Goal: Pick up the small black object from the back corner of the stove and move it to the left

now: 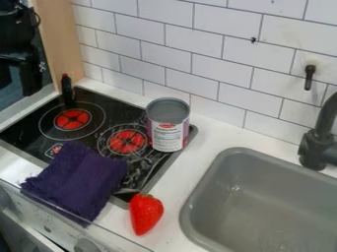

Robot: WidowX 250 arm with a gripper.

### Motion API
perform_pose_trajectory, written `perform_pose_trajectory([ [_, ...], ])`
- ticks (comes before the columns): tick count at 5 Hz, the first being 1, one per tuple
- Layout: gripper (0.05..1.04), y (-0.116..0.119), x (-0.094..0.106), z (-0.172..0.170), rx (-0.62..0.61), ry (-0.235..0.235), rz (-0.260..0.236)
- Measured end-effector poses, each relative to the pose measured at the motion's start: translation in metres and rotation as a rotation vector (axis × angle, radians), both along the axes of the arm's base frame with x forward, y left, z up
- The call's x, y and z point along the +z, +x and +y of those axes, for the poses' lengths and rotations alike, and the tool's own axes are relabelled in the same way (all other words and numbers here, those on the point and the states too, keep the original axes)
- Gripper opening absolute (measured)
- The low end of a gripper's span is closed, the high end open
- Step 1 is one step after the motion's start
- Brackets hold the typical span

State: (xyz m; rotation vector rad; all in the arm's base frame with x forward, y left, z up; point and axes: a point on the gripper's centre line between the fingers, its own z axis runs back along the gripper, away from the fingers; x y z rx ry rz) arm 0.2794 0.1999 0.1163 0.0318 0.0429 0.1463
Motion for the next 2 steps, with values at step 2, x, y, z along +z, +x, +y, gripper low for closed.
perform_pose_trajectory([
  [2, 1.001, 0.019, -0.015, -0.002, 0.071, -0.011, -0.045],
])
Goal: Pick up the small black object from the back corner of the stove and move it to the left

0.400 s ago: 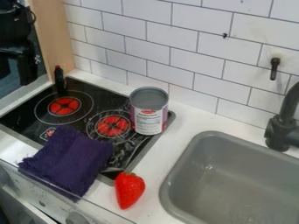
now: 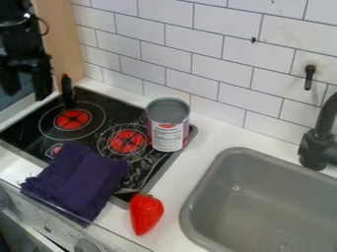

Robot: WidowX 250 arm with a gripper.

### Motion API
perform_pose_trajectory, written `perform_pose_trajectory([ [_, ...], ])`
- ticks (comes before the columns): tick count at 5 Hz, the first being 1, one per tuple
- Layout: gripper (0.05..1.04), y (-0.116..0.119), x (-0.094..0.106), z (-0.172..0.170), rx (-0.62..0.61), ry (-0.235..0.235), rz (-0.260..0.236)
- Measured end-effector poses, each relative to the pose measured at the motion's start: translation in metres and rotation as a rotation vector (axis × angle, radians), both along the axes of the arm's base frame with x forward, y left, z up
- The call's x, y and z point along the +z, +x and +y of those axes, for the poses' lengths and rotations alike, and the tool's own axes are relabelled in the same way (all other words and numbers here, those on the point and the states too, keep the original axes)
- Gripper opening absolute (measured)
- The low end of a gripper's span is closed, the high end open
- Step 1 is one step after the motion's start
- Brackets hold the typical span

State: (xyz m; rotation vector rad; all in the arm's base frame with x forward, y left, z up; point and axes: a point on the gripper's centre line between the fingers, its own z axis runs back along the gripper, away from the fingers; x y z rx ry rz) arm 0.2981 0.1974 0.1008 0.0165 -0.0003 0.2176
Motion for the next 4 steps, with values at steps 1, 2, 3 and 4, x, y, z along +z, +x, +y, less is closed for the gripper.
perform_pose_trajectory([
  [1, 1.001, 0.030, -0.012, -0.014, 0.006, 0.046, -0.009],
  [2, 1.001, 0.053, -0.018, -0.016, 0.024, 0.040, 0.004],
  [3, 1.001, 0.064, -0.023, -0.008, 0.078, 0.051, 0.028],
  [4, 1.001, 0.067, -0.020, -0.003, 0.121, 0.072, 0.025],
])
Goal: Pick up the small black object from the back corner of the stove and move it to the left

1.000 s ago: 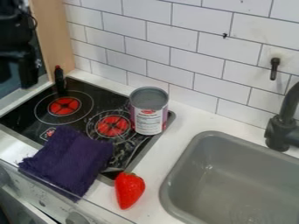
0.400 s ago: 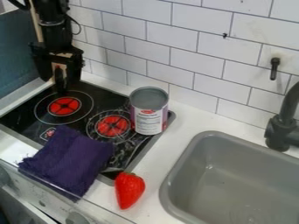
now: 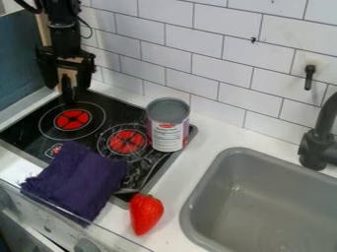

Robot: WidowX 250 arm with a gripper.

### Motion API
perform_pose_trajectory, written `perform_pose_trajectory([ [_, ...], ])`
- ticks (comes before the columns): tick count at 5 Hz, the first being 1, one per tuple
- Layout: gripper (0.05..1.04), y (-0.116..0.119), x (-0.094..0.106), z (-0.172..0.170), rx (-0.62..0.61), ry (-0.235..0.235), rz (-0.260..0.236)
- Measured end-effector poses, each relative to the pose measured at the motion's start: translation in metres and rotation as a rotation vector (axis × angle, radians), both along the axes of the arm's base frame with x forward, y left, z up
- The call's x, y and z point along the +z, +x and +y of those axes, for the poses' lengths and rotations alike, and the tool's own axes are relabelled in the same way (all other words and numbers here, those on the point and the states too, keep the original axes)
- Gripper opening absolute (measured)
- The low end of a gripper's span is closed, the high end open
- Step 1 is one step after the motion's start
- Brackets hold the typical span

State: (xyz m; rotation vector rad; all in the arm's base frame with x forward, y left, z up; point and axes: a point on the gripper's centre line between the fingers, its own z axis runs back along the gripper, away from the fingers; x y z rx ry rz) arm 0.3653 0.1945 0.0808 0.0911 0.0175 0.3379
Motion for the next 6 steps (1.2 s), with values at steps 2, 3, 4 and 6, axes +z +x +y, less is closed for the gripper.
perform_pose_trajectory([
  [2, 1.001, 0.010, 0.002, 0.005, 0.025, -0.001, -0.006],
  [3, 1.001, 0.019, -0.002, 0.002, 0.014, -0.053, -0.026],
  [4, 1.001, 0.018, -0.004, 0.004, 0.029, -0.054, -0.027],
  [6, 0.999, 0.019, -0.022, 0.012, 0.070, -0.040, 0.044],
])
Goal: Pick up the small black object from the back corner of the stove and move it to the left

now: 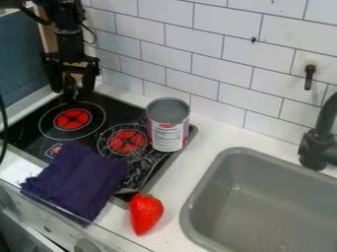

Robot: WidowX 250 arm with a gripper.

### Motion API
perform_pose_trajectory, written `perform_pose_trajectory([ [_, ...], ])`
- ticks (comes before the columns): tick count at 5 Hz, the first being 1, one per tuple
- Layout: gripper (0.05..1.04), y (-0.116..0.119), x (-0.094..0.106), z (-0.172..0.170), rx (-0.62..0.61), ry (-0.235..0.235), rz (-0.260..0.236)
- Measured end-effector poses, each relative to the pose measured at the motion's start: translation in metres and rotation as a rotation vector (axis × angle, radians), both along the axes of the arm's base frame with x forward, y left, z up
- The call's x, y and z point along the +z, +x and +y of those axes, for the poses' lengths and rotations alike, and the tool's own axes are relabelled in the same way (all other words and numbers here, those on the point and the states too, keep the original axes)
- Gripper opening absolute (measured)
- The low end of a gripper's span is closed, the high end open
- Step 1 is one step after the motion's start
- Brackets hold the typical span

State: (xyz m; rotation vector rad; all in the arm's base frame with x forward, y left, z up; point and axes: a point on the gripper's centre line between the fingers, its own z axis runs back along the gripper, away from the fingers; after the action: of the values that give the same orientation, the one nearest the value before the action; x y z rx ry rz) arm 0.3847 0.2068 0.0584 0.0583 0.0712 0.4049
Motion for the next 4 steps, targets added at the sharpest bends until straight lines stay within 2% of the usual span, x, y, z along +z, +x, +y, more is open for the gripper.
perform_pose_trajectory([
  [1, 0.949, 0.002, -0.006, 0.011, -0.006, 0.018, 0.026],
  [2, 0.668, -0.002, 0.000, 0.021, 0.003, 0.015, 0.025],
  [3, 0.395, -0.006, -0.006, 0.018, 0.000, -0.007, 0.029],
  [4, 0.373, -0.020, 0.018, 0.016, -0.014, -0.034, -0.007],
])
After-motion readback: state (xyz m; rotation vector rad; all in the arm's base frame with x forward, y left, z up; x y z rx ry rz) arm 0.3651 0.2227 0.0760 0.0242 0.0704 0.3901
